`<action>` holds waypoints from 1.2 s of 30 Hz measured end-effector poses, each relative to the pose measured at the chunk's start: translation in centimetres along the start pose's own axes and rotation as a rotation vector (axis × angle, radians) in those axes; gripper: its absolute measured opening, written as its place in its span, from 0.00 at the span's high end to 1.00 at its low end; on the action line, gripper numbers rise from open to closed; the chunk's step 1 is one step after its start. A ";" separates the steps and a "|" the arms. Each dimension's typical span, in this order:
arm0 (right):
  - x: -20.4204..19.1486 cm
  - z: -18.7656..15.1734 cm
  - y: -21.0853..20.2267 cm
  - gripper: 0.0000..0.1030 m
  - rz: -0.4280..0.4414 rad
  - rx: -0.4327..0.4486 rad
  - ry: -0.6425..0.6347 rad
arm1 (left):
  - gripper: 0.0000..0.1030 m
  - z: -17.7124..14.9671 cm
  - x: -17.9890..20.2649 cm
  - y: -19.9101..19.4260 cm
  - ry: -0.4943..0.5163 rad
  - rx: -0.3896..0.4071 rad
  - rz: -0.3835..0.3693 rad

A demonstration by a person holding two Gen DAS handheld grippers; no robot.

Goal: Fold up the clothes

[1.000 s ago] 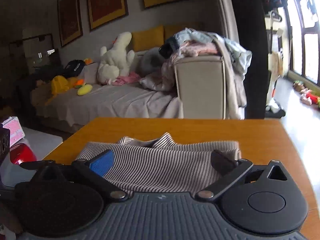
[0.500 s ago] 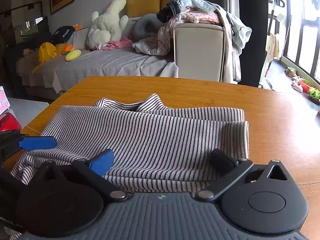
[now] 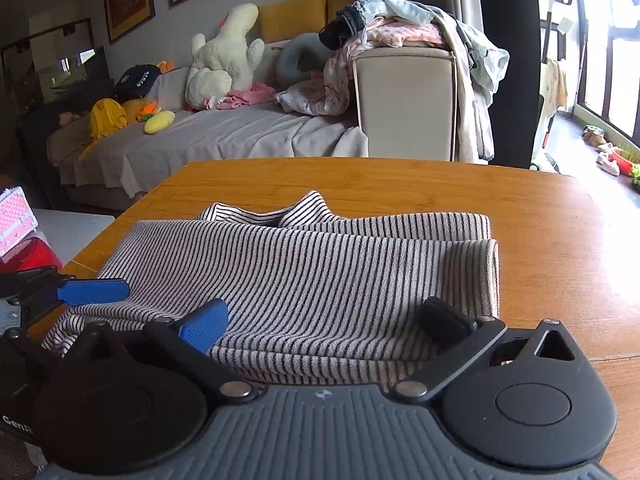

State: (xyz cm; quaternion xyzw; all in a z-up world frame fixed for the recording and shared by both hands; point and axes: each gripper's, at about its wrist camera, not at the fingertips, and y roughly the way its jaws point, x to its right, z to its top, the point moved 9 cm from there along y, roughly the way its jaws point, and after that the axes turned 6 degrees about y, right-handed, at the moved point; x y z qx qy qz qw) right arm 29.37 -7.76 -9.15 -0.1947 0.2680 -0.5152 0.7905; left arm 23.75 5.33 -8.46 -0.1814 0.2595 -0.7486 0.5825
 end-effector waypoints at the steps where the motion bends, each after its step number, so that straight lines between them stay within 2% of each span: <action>1: 0.0 0.0 0.0 0.00 0.002 0.001 0.002 | 0.00 0.0 0.0 0.0 0.003 -0.001 0.002; 10: 0.3 0.3 0.3 0.00 -0.005 -0.016 -0.036 | 0.00 0.0 0.1 0.4 0.017 -0.012 0.005; 16: 3.4 1.4 0.7 0.00 -0.064 0.000 0.006 | 0.00 1.5 1.2 2.9 0.072 -0.037 -0.002; 22: 5.6 2.5 1.5 0.00 -0.073 -0.003 0.040 | 0.00 3.4 2.3 5.6 0.104 -0.033 -0.044; 28: 5.0 3.2 2.2 0.01 -0.087 -0.063 -0.049 | 0.00 3.3 2.2 5.7 0.091 -0.024 -0.059; 29: 4.8 3.8 1.9 0.04 -0.084 -0.052 -0.061 | 0.00 3.3 2.0 5.6 0.076 -0.016 -0.070; 30: 4.4 4.6 1.4 0.14 -0.081 -0.023 -0.082 | 0.00 3.3 1.9 5.4 0.061 -0.009 -0.080; 31: 4.1 5.6 0.9 0.19 -0.083 0.009 -0.107 | 0.00 3.3 1.7 5.3 0.046 -0.001 -0.091; 33: 3.7 7.7 0.8 0.25 -0.102 0.060 -0.139 | 0.00 3.3 1.3 5.1 0.012 0.013 -0.115; 34: 3.7 8.2 1.5 0.32 -0.104 0.056 -0.137 | 0.00 3.3 1.2 5.0 -0.001 0.017 -0.123; 36: 4.0 8.5 3.9 0.41 -0.104 0.026 -0.123 | 0.00 3.4 1.1 5.1 -0.011 0.021 -0.128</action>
